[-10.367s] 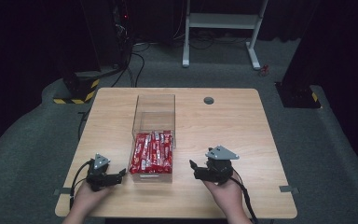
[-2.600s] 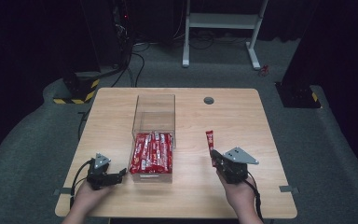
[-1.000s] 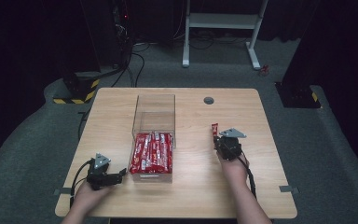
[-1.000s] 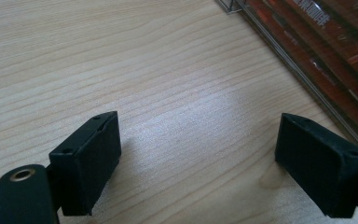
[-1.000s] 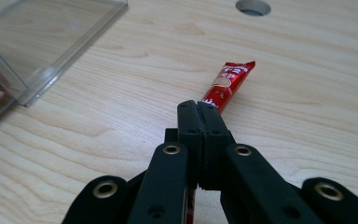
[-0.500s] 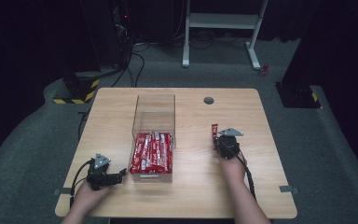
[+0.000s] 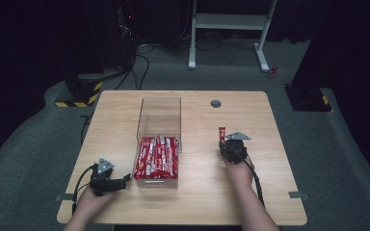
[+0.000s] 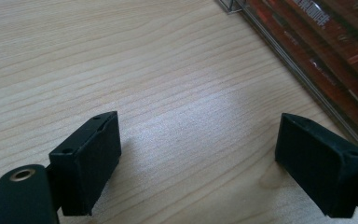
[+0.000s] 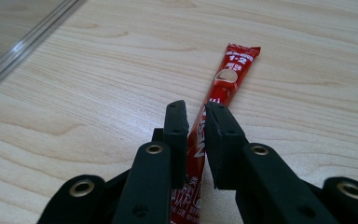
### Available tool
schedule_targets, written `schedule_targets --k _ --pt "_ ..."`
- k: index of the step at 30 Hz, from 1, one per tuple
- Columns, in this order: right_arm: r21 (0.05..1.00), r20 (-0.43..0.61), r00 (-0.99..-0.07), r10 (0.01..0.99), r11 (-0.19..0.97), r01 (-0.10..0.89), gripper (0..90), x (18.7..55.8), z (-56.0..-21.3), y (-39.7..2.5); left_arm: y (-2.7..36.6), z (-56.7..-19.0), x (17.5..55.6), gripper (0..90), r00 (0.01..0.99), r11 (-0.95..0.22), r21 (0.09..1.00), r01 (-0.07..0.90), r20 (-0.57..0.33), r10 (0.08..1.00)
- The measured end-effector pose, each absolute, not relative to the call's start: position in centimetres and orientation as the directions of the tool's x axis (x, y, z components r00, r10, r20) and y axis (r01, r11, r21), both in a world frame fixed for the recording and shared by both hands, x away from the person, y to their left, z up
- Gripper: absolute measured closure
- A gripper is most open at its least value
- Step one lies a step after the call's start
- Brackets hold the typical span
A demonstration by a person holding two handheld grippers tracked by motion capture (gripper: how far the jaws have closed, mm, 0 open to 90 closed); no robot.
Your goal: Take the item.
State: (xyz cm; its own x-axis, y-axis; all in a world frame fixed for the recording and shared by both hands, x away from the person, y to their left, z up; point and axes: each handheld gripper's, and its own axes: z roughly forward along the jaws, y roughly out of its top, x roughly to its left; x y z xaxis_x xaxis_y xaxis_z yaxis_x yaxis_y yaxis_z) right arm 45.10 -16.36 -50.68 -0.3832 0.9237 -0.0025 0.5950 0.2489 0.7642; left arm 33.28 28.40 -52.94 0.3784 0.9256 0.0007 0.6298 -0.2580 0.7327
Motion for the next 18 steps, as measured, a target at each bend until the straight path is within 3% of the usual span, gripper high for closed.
schedule_targets --k 6,11,16,18 --pt "0.774 -0.007 -0.388 0.922 0.251 0.582 70.0 44.7 -50.0 -16.3 28.4 -52.9 33.3 14.5 0.379 -0.258 0.733 0.630 0.001 0.926" --pt "0.781 0.007 -0.404 0.915 0.247 0.573 59.9 44.3 -49.5 -16.2 28.4 -52.9 33.3 14.5 0.378 -0.258 0.733 0.630 0.001 0.926" --pt "0.800 0.001 -0.419 0.908 0.251 0.545 44.3 43.5 -48.6 -16.0 28.4 -52.9 33.3 14.5 0.379 -0.258 0.733 0.629 0.001 0.926" --pt "0.803 -0.005 -0.422 0.907 0.255 0.539 42.8 43.4 -48.5 -16.0 28.4 -53.0 33.3 14.5 0.378 -0.256 0.733 0.630 0.000 0.926"
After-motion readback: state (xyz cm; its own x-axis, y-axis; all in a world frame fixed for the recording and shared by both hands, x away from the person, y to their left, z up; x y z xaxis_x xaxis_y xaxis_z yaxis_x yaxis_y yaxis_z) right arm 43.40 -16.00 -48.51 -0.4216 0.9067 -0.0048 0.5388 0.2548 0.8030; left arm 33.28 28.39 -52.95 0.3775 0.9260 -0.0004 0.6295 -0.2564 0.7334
